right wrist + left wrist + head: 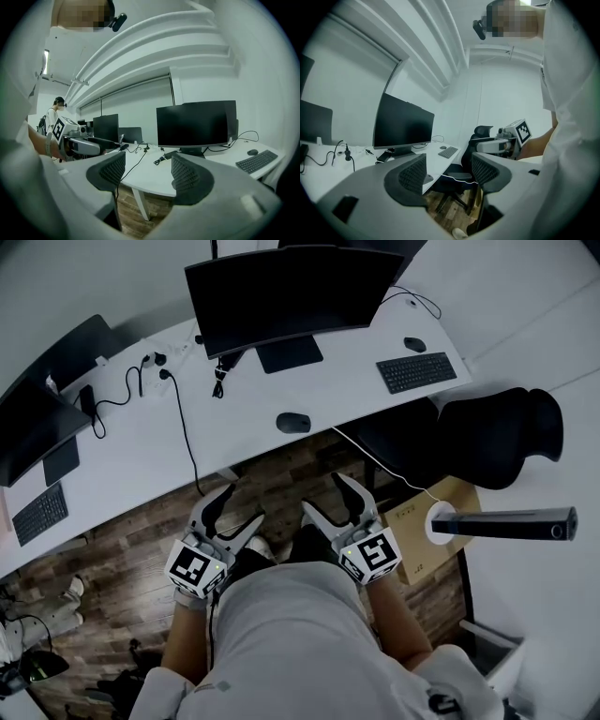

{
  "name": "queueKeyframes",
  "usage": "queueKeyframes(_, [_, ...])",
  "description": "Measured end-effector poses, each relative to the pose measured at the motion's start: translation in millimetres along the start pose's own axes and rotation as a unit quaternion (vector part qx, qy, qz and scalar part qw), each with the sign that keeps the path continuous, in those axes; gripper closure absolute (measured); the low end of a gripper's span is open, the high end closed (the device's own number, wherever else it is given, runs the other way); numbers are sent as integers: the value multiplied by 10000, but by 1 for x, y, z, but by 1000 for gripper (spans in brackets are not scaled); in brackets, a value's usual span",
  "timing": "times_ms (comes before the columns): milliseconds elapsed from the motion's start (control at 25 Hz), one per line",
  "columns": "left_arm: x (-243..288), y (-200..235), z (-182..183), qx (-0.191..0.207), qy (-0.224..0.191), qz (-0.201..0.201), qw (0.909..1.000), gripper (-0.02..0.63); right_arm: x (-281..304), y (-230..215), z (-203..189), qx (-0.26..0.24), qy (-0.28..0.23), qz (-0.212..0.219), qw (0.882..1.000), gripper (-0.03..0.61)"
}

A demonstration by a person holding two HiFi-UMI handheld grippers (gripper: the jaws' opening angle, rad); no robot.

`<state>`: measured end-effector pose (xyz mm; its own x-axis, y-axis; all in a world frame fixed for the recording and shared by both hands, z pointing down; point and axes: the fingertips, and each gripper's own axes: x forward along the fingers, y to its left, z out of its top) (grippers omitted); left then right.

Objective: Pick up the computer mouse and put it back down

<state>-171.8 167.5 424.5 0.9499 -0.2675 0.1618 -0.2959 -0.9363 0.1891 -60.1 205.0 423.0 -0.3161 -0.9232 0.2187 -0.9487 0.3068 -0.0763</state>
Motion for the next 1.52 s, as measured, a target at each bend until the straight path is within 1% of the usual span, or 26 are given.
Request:
queueKeyframes(200, [26,18,-5,-104,84,101,9999,333,22,-29,-5,109,80,108,9998,278])
queueKeyframes(280, [37,33,-2,-126,110,185,9997,333,38,-42,-1,92,162,236,9995,278])
queueKeyframes(400, [56,54,4,-268,155,398,9987,333,61,-64,4,-76,384,566,9976,278])
queueKeyframes(520, [76,68,7,-377,235,664,9968,333,79,-89,1,-84,597,901,9941,278])
queueKeyframes(640, [95,82,11,-430,321,950,9940,333,98,-107,-5,-119,815,1267,9885,278])
queueKeyframes(840, [123,99,11,-603,472,1413,9870,333,129,-136,-16,-287,1105,1732,9782,278])
queueKeyframes(1040, [143,111,6,-789,545,1932,9765,333,157,-153,-28,-388,1363,2241,9642,278])
queueKeyframes(1280, [153,124,6,-1039,593,2632,9573,333,178,-165,-53,-665,1729,2813,9416,277])
queueKeyframes(1520, [155,129,-6,-1316,645,3079,9401,333,194,-169,-78,-735,2060,3090,9256,278])
